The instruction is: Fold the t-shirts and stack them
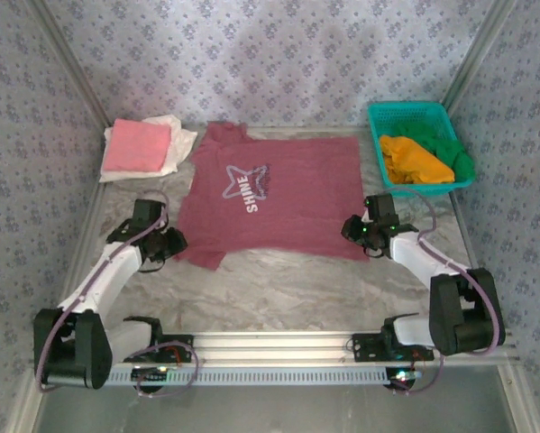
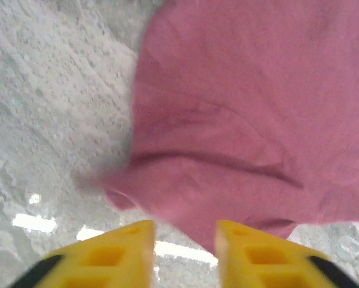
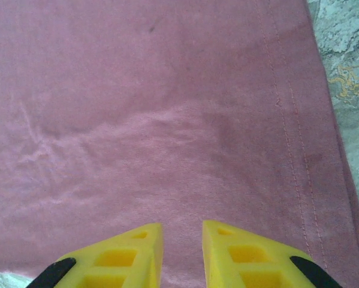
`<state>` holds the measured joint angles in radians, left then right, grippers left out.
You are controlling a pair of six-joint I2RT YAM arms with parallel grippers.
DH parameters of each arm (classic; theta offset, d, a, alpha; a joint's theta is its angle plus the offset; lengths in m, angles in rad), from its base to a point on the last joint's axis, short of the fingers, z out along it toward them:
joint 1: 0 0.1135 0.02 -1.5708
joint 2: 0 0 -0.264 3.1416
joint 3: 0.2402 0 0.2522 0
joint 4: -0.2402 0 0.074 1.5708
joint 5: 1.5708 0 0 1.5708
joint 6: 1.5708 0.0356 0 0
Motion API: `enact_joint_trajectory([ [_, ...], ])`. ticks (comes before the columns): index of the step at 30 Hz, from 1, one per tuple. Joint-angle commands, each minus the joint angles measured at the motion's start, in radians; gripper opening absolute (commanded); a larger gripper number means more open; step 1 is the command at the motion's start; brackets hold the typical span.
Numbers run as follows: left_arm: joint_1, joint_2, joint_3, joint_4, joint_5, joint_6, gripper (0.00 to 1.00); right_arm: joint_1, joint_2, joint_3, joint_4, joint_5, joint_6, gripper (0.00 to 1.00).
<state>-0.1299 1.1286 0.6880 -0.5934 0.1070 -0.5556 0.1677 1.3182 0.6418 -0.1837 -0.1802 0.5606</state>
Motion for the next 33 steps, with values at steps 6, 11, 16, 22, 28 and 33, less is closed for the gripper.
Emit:
enact_joint_trajectory([
  [6,-0.018,-0.095,-0.079,0.004,0.052,-0.082,0.35,-0.031,0.002,0.001,-0.025,-0.009,0.019,0.26],
  [11,-0.204,-0.007,-0.027,0.043,0.004,-0.098,0.42,-0.032,0.012,0.004,-0.020,-0.016,0.019,0.26],
  [16,-0.349,0.147,0.018,0.039,-0.063,-0.121,0.52,-0.031,0.012,0.003,-0.011,-0.022,0.025,0.26],
  [22,-0.395,0.261,0.042,0.060,-0.099,-0.136,0.55,-0.033,-0.001,-0.005,-0.011,-0.019,0.027,0.26],
  [28,-0.396,0.301,0.049,0.098,-0.138,-0.128,0.31,-0.037,-0.016,-0.015,-0.013,-0.010,0.021,0.26],
  [33,-0.398,0.317,0.088,0.086,-0.151,-0.120,0.00,-0.040,-0.015,-0.031,-0.004,-0.013,0.019,0.26],
])
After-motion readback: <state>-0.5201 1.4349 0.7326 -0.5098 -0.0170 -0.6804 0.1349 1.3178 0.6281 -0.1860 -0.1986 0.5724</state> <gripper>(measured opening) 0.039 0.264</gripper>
